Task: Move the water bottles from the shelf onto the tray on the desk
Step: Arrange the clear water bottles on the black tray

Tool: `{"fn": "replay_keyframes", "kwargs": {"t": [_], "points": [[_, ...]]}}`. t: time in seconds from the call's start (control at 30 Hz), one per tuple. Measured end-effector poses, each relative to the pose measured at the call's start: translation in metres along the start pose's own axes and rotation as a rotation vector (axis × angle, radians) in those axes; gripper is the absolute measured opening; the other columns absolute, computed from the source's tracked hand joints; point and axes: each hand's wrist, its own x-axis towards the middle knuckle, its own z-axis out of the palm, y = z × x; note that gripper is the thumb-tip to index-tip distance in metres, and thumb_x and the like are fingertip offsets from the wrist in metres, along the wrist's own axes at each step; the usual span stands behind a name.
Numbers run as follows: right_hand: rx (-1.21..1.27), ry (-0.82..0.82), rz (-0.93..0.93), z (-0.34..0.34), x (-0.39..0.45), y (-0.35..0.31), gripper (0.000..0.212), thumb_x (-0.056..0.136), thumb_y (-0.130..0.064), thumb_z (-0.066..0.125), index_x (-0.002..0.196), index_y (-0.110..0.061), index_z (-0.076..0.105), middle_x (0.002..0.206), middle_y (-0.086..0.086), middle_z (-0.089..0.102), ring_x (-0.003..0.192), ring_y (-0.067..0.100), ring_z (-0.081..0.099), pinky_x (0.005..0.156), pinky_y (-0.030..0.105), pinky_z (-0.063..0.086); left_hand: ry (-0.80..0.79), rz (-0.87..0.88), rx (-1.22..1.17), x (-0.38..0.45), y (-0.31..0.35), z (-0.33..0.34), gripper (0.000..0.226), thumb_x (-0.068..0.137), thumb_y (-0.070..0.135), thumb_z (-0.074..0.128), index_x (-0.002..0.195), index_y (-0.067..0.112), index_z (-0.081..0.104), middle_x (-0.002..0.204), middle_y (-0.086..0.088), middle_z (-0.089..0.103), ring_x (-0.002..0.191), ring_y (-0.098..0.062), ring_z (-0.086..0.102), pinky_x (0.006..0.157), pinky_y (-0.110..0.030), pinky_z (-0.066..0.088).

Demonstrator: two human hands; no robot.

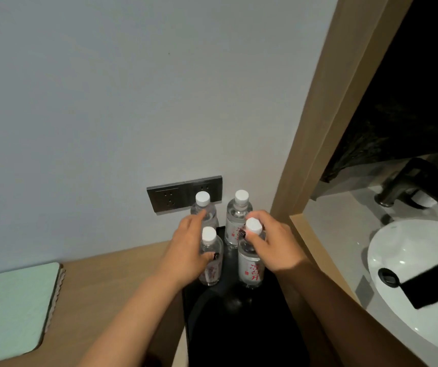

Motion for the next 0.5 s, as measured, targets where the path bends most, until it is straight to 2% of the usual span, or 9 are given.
{"fn": "replay_keyframes", "kwargs": {"t": [0.1, 0.2, 0.3, 0.37, 0.5], "points": [[0.002, -0.02, -0.04, 0.009, 0.009, 0.014, 0.017, 0.089, -0.02, 0.056, 0.104, -0.027, 0.056, 0.097, 0.002, 0.065, 0.089, 0.018, 0.06, 0.078, 0.034, 0.05, -0.037, -0.059, -0.055, 0.003, -0.01, 0.012, 0.098, 0.072, 0.022, 0.078, 0.148, 0.02, 0.017, 0.146, -0.002, 0.03, 0.137, -0.018, 0.03, 0.106, -0.019, 0.022], [0.038, -0.028, -0.041, 0.018, 0.014, 0.021, 0.018, 0.086, -0.018, 0.059, 0.102, -0.029, 0.059, 0.096, -0.003, 0.065, 0.09, 0.015, 0.059, 0.08, 0.033, 0.049, -0.022, -0.091, -0.099, 0.003, -0.012, 0.022, 0.08, 0.073, 0.025, 0.076, 0.141, 0.024, 0.032, 0.14, 0.002, 0.04, 0.131, -0.013, 0.038, 0.096, -0.012, 0.023], [-0.038, -0.034, -0.157, 0.022, 0.012, 0.029, 0.027, 0.086, -0.021, 0.061, 0.114, -0.021, 0.061, 0.109, -0.001, 0.065, 0.098, 0.016, 0.06, 0.085, 0.025, 0.046, 0.014, -0.104, -0.143, 0.003, -0.013, 0.032, 0.058, 0.076, 0.024, 0.07, 0.129, 0.025, 0.044, 0.128, 0.001, 0.049, 0.119, -0.014, 0.047, 0.089, -0.017, 0.031], [-0.08, -0.038, -0.188, 0.02, 0.009, 0.032, 0.032, 0.088, -0.022, 0.061, 0.12, -0.018, 0.06, 0.116, -0.001, 0.064, 0.103, 0.014, 0.06, 0.088, 0.021, 0.045, 0.033, -0.113, -0.173, 0.002, -0.012, 0.036, 0.054, 0.078, 0.02, 0.068, 0.126, 0.023, 0.044, 0.123, 0.001, 0.049, 0.114, -0.014, 0.047, 0.087, -0.017, 0.031], [-0.12, 0.103, -0.196, 0.021, 0.013, 0.041, 0.034, 0.083, -0.016, 0.066, 0.116, -0.009, 0.062, 0.109, 0.008, 0.069, 0.094, 0.022, 0.065, 0.083, 0.024, 0.049, 0.079, -0.122, -0.222, 0.001, -0.011, 0.041, 0.047, 0.08, 0.015, 0.065, 0.122, 0.022, 0.046, 0.113, 0.005, 0.045, 0.107, -0.013, 0.046, 0.084, -0.017, 0.031]]}}
